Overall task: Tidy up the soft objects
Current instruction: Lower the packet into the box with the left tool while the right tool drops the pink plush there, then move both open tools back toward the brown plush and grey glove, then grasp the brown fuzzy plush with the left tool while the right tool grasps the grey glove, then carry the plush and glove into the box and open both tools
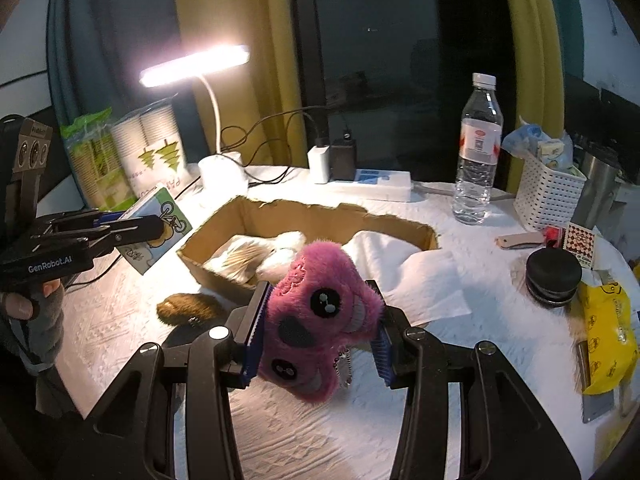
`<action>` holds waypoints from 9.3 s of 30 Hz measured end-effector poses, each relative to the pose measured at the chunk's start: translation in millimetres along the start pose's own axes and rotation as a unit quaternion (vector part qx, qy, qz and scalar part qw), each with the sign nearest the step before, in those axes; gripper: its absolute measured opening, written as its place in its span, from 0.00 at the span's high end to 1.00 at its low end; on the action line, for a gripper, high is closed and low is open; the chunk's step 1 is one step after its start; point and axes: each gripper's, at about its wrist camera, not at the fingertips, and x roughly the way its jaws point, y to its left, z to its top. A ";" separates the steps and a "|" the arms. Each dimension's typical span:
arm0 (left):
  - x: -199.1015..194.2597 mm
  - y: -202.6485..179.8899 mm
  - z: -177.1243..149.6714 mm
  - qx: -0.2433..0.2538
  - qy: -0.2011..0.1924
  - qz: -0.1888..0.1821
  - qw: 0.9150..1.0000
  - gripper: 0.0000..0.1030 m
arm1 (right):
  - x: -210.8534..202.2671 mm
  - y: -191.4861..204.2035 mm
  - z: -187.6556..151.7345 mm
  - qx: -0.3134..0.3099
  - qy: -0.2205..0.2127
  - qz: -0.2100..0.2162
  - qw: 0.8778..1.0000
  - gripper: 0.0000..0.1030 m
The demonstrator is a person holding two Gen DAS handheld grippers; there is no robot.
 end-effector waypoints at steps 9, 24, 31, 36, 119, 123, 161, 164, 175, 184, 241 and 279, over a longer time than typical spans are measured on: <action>22.7 -14.5 17.7 0.007 0.000 -0.012 1.000 0.76 | 7.4 -22.5 9.3 0.002 -0.001 -0.004 1.000 0.54; 65.8 -26.3 25.3 0.017 0.023 -0.022 0.999 0.75 | 24.6 -58.5 14.3 0.031 -0.010 -0.007 0.999 0.54; 89.9 -31.5 23.3 0.021 0.041 -0.024 0.999 0.75 | 41.6 -69.1 13.0 0.039 -0.003 -0.002 0.999 0.54; 106.5 -33.2 19.0 0.021 0.055 -0.025 0.998 0.75 | 52.9 -73.7 9.3 0.048 0.004 0.006 0.999 0.54; -8.9 56.0 -90.3 -0.064 0.027 -0.006 0.998 0.42 | 52.3 94.9 -38.8 -0.016 0.065 0.019 0.998 0.40; -9.8 62.4 -98.5 -0.070 0.031 -0.006 0.997 0.42 | 58.5 106.7 -45.0 -0.019 0.078 0.028 0.996 0.40; 23.1 30.8 -92.2 -0.044 0.074 -0.005 0.996 0.42 | 58.0 79.4 -78.7 -0.028 0.117 0.028 0.992 0.68; 29.3 23.3 -87.6 -0.037 0.078 -0.008 0.996 0.42 | 54.4 68.0 -79.8 -0.019 0.114 0.021 0.993 0.68; 56.8 7.9 -76.4 -0.017 0.096 0.006 0.995 0.41 | 43.9 23.9 -78.4 0.012 0.102 0.000 0.995 0.68; 84.6 8.5 -80.9 -0.010 0.133 0.032 0.991 0.31 | 45.6 6.0 -78.7 0.028 0.099 -0.003 0.995 0.68; 24.5 -1.0 14.6 0.024 -0.017 -0.025 0.999 0.57 | 17.9 22.8 22.3 -0.048 0.003 -0.013 0.999 0.68; 125.9 7.0 8.8 0.006 0.057 -0.027 0.998 0.56 | 116.0 -19.4 20.9 -0.012 0.058 0.011 0.998 0.68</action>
